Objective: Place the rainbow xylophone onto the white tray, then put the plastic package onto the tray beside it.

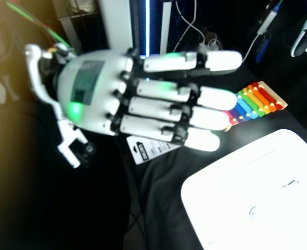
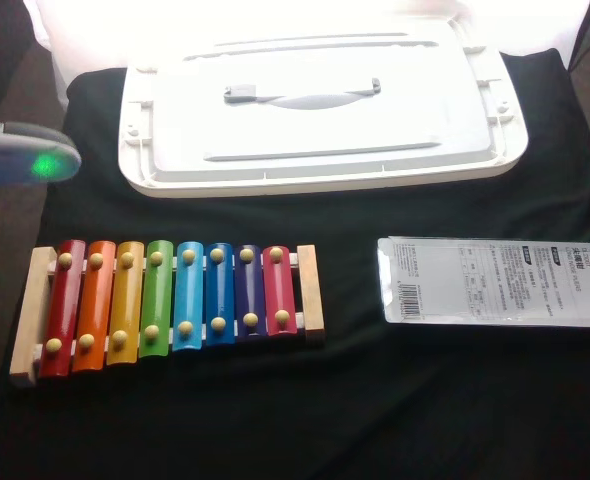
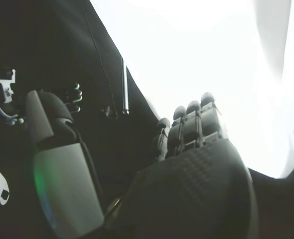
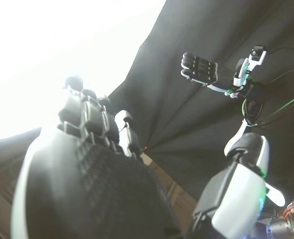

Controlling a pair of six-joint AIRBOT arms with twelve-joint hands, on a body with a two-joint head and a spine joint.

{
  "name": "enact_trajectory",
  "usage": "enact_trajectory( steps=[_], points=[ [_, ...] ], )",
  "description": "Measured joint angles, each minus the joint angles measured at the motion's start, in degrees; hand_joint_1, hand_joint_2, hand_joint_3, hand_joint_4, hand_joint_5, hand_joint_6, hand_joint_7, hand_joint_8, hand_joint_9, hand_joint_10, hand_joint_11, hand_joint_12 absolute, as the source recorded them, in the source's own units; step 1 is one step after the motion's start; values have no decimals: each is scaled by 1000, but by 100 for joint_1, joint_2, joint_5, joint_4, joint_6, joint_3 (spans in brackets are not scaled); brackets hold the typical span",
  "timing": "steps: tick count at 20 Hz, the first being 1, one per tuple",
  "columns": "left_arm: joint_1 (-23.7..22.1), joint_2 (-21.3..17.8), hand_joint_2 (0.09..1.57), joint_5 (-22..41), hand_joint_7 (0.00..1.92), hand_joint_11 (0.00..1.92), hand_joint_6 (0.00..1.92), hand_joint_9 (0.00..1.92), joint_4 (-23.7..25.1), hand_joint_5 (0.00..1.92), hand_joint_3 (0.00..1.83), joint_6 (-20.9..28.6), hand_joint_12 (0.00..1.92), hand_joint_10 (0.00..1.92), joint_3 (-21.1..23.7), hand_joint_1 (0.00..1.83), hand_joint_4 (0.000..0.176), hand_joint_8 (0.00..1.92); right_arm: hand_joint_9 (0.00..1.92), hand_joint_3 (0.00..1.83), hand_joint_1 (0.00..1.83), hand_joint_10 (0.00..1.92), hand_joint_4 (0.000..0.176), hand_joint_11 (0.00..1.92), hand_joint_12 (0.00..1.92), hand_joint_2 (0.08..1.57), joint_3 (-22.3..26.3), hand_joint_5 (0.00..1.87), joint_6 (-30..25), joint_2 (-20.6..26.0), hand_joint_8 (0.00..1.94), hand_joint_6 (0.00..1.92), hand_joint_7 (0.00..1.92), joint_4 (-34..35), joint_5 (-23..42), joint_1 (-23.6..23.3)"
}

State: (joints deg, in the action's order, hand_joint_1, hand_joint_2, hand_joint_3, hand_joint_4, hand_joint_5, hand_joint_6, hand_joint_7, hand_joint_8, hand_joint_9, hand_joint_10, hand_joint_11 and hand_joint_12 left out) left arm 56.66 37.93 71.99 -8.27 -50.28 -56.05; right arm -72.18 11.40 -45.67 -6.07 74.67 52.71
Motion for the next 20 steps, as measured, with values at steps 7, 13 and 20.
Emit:
enact_trajectory(
  steps=[7, 13, 20],
  points=[
    [-103, 0, 847, -302, 222, 117, 0, 252, 153, 118, 6, -4, 297, 8, 0, 422, 52, 2, 316, 0, 212, 2, 9, 0, 626, 1102, -46, 202, 0, -39, 1, 2, 330, -22, -15, 0],
    [-275, 0, 815, -935, 93, 96, 16, 129, 778, 106, 0, 376, 215, 9, -151, 577, 126, 6, 325, 0, 222, 7, 11, 0, 658, 1071, -70, 205, 2, -74, 5, 5, 345, -59, -24, 0],
    [-745, -11, 718, -2214, 0, 64, 0, 0, 1733, 0, 3, 774, 46, 0, -286, 544, 56, 0, 306, 0, 326, 5, 84, 0, 578, 1021, -138, 41, -28, -223, 1, 1, 338, -111, -127, 0]
  ],
)
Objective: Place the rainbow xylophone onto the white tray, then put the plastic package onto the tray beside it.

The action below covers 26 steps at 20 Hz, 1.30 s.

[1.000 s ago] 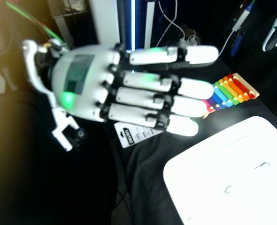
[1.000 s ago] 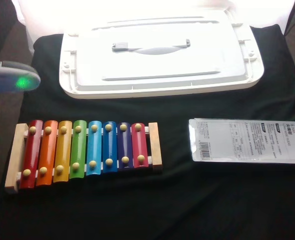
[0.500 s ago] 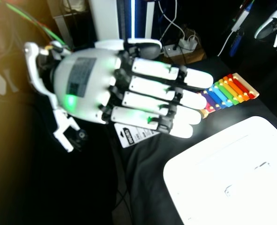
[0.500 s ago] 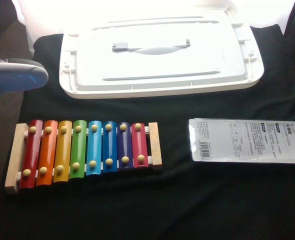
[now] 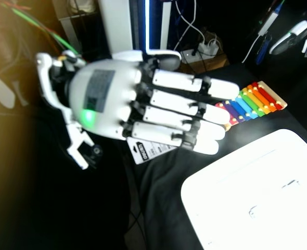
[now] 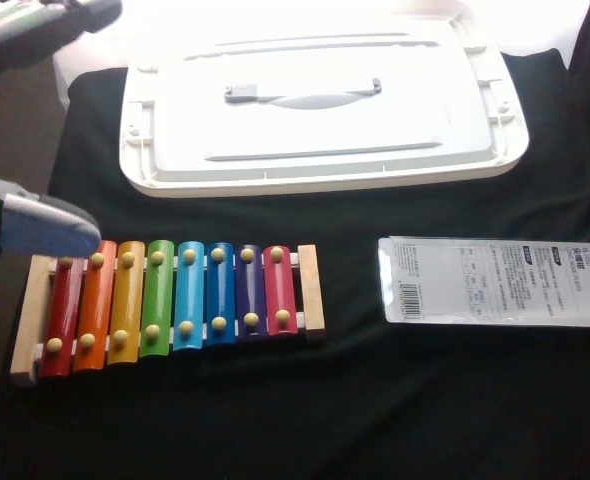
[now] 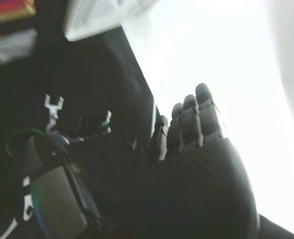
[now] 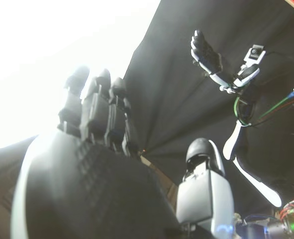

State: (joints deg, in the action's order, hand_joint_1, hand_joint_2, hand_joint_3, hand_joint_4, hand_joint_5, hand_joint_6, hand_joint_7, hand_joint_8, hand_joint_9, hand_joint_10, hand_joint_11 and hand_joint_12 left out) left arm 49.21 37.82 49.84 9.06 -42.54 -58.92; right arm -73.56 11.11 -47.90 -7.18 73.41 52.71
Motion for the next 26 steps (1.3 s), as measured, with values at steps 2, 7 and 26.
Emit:
enact_trajectory(
  steps=[2, 7, 26],
  points=[
    [-122, 7, 665, -243, 0, 77, 0, 0, 212, 0, 0, 52, 22, 0, 0, 607, 99, 0, 308, 5, 252, 7, 95, 0, 553, 1048, 2, 19, 0, 0, 2, 0, 341, -2, -4, 0],
    [-531, 393, 675, -942, 0, 1, 0, 0, 981, 0, 0, 501, 0, 0, -197, 568, 67, 0, 288, 7, 196, 0, 113, 0, 425, 1096, -2, 18, -7, -31, 3, 0, 362, -48, -15, 0],
    [-754, 844, 662, -2022, 0, 0, 0, 0, 2465, 0, 5, 1392, 0, 0, -315, 672, 0, 0, 300, 0, 421, 2, 161, 0, 492, 997, -15, 88, -9, -114, 2, 5, 345, -44, -44, 0]
  ],
)
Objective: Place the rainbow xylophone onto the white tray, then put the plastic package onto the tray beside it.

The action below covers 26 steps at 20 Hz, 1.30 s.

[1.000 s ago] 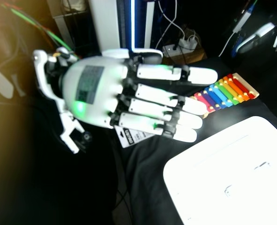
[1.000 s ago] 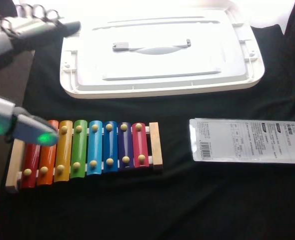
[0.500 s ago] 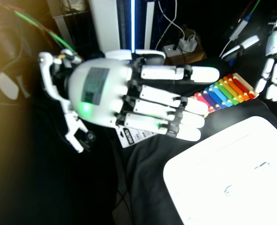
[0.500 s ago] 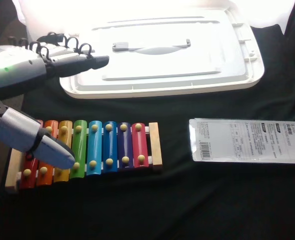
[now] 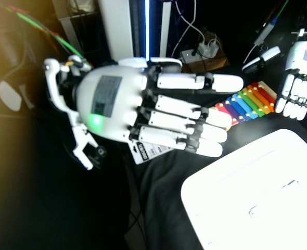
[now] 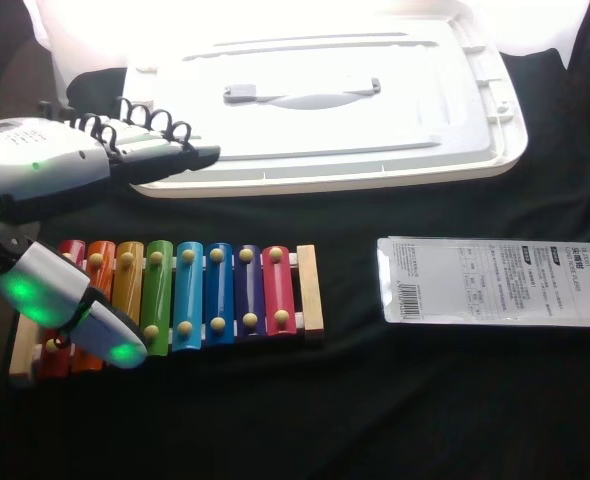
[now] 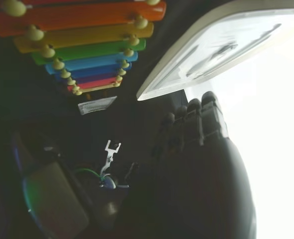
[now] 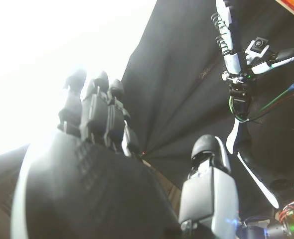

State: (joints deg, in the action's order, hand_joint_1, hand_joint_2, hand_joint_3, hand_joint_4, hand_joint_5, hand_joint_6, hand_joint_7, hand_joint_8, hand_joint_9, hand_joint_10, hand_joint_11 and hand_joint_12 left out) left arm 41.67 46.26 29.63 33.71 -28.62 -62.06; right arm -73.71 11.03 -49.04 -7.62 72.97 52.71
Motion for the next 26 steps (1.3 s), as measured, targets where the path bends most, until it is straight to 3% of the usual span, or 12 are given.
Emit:
enact_trajectory(
  steps=[4, 5, 6, 7, 8, 10, 13, 15, 17, 19, 24, 26],
  points=[
    [92, 0, 676, 0, 0, 0, 0, 0, -17, 0, 9, 81, 0, 0, 13, 667, 17, 0, 324, 4, 379, 6, 124, 0, 625, 1015, 0, 0, 0, 0, 3, 0, 338, -11, 0, 0],
    [144, 0, 672, -11, 0, 0, 0, 0, -13, 0, 6, 85, 0, 0, 44, 668, 85, 0, 326, 3, 361, 5, 97, 0, 642, 1017, 0, 0, 0, -2, 2, 0, 338, -13, 0, 0],
    [175, 0, 636, -22, 0, 0, 0, 0, -2, 0, 0, 107, 0, 0, 59, 635, 139, 0, 320, 0, 376, 2, 105, 0, 627, 995, 0, 0, 0, -4, 2, 0, 342, -11, 0, 0],
    [208, 0, 622, -15, 0, 0, 0, 0, 24, 0, 0, 129, 0, 0, 66, 551, 125, 0, 318, 2, 369, 1, 129, 0, 621, 1008, 0, 0, 0, -9, 1, 0, 342, -13, 0, 0],
    [227, 0, 638, -11, 0, 0, 0, 0, 81, 0, 0, 190, 0, 0, 66, 523, 64, 0, 300, 0, 362, 2, 108, 0, 578, 999, -2, 0, 0, -24, 0, 0, 336, 0, 2, 0],
    [297, 0, 665, 9, 0, 0, 0, 0, 210, 0, 6, 382, 0, 0, 68, 530, 13, 0, 305, 5, 368, 6, 96, 0, 566, 1014, -2, 4, -2, -50, 4, 1, 345, -15, 0, 0],
    [404, 0, 647, 2, 0, 0, 0, 0, 234, 0, 0, 426, 0, 0, 94, 452, 37, 0, 290, 4, 348, 2, 109, 0, 533, 1017, -2, 24, -2, -52, 1, 5, 339, -15, 0, 0],
    [459, 0, 660, 31, 0, 0, 0, 0, 238, 0, 4, 472, 0, 0, 131, 458, 30, 0, 302, 0, 339, 5, 115, 0, 561, 1010, -2, 21, -4, -52, 3, 1, 348, -11, 2, 0],
    [507, 0, 662, 66, 0, 0, 0, 0, 236, 0, 2, 492, 0, 0, 144, 473, 77, 0, 311, 0, 349, 5, 124, 0, 544, 996, -2, 0, -4, -63, 1, 0, 350, -4, 2, 0],
    [570, 0, 641, 70, 0, 0, 0, 0, 238, 0, 0, 507, 0, 0, 151, 485, 74, 0, 305, 0, 351, 2, 142, 0, 504, 985, 0, 0, -4, -63, 2, 0, 337, -13, -2, 0],
    [584, 2, 620, 63, 0, 0, 0, 0, 271, 0, 0, 555, 0, 0, 179, 530, 63, 0, 303, 0, 363, 5, 136, 0, 498, 986, -2, 0, -4, -76, 8, 0, 346, -2, 0, 0],
    [590, 37, 614, 42, 0, 0, 0, 0, 269, 0, 0, 555, 0, 0, 151, 528, 38, 0, 299, 0, 374, 2, 155, 0, 468, 993, -13, 0, -4, -96, 6, 0, 353, -2, -2, 0]
  ],
)
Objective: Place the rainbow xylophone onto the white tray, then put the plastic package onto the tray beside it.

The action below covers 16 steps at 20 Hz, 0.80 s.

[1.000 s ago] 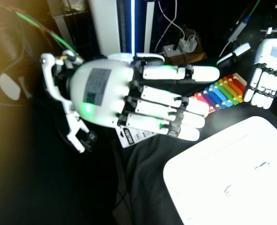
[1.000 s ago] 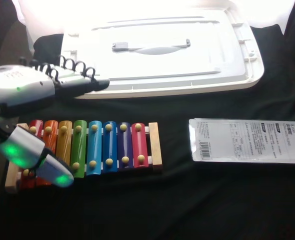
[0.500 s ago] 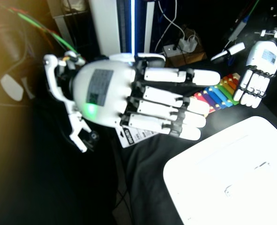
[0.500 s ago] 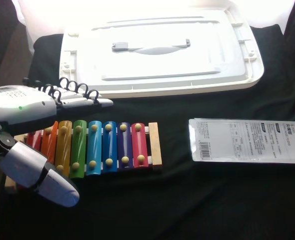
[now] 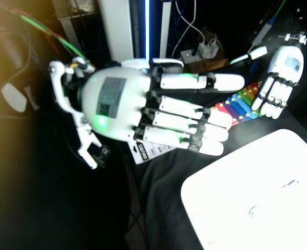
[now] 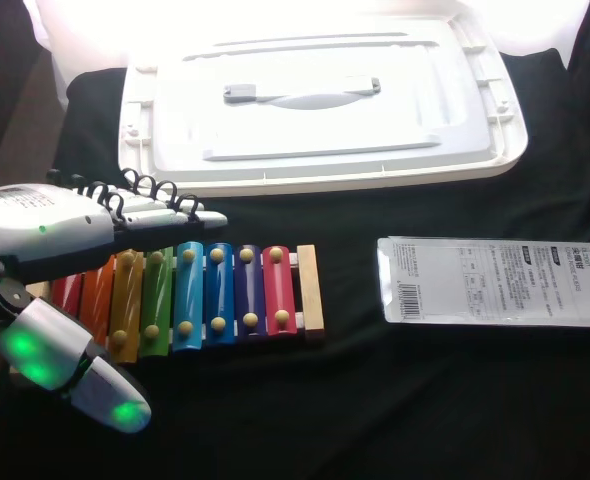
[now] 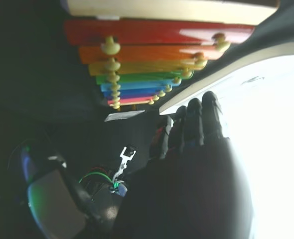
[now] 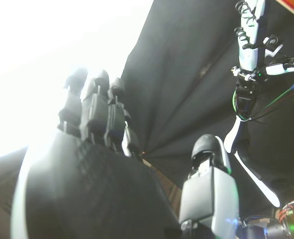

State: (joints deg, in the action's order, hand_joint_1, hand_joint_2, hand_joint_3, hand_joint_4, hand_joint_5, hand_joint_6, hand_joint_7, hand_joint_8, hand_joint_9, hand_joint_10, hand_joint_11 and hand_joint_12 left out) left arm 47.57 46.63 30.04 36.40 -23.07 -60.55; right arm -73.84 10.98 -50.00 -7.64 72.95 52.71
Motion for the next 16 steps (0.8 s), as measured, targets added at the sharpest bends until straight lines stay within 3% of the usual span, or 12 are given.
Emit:
enact_trajectory(
  steps=[1, 2, 3, 4, 7, 9, 10, 11, 12, 14, 15, 16],
  points=[
    [0, 57, 613, -35, 0, 0, 0, 0, 0, 0, 0, 0, 0, 0, -37, 534, 30, 0, 304, 0, 376, 3, 144, 0, 464, 994, 0, 0, 0, -2, 6, 0, 355, 0, -2, 0],
    [26, 94, 612, -44, 0, 0, 0, 0, -11, 0, 0, 2, 0, 0, -74, 545, 36, 0, 310, 0, 364, 4, 138, 0, 499, 989, 0, 0, 0, -9, 3, 0, 354, -9, 4, 0],
    [28, 114, 597, -92, 0, 0, 0, 0, -7, 0, 0, 4, 0, 0, -103, 497, 42, 0, 282, 0, 359, 0, 141, 0, 489, 988, 0, 0, -2, -9, 0, 0, 331, -9, 0, 0],
    [28, 114, 599, -125, 0, 0, 0, 0, -20, 0, 0, 4, 0, 0, -129, 500, 27, 0, 292, 0, 376, 4, 138, 0, 502, 979, 0, 0, 0, -9, 2, 0, 338, -4, -2, 0],
    [28, 138, 604, -214, 0, 0, 0, 0, -55, 0, 0, 7, 0, 0, -201, 532, 20, 0, 281, 9, 367, 1, 140, 0, 487, 1014, 0, 0, 0, -9, 0, 0, 332, 0, 0, 0],
    [28, 210, 609, -319, 0, 0, 0, 0, -48, 0, 0, 7, 0, 0, -240, 507, 38, 0, 301, 2, 380, 5, 143, 0, 544, 1004, 0, 0, -2, -9, 3, 0, 349, -13, 2, 0],
    [28, 247, 622, -341, 0, 0, 0, 0, -42, 0, 3, 9, 0, 0, -269, 507, 16, 0, 303, 2, 389, 5, 137, 0, 542, 1006, 0, 5, -2, -9, 3, 2, 351, -9, 2, 0],
    [26, 258, 622, -363, 0, 0, 0, 0, -42, 0, 3, 13, 0, 0, -278, 507, 16, 0, 303, 2, 389, 5, 137, 0, 542, 1006, 0, 5, 0, -9, 3, 2, 351, -9, 0, 0],
    [28, 297, 603, -409, 0, 0, 0, 0, -46, 0, 0, 11, 0, 0, -313, 490, 29, 0, 334, 12, 365, 8, 115, 0, 602, 1024, 0, 39, -2, -9, 4, 6, 378, -7, 2, 0],
    [59, 304, 601, -446, 0, 0, 0, 0, -57, 0, 0, 11, 0, 0, -313, 492, 40, 0, 334, 6, 368, 7, 117, 0, 607, 1014, 0, 55, -2, -9, 5, 10, 384, -7, 2, 0],
    [81, 304, 587, -470, 0, 0, 0, 0, -52, 0, 0, 11, 0, 0, -313, 522, 78, 0, 346, 0, 386, 7, 112, 0, 646, 1001, 0, 50, -2, -9, 3, 1, 391, -7, 2, 0],
    [94, 304, 587, -481, 0, 0, 0, 0, -57, 0, 0, 11, 0, 0, -313, 522, 78, 0, 346, 0, 386, 7, 112, 0, 646, 1001, 0, 50, 0, -9, 3, 1, 391, -7, 0, 0]
  ],
)
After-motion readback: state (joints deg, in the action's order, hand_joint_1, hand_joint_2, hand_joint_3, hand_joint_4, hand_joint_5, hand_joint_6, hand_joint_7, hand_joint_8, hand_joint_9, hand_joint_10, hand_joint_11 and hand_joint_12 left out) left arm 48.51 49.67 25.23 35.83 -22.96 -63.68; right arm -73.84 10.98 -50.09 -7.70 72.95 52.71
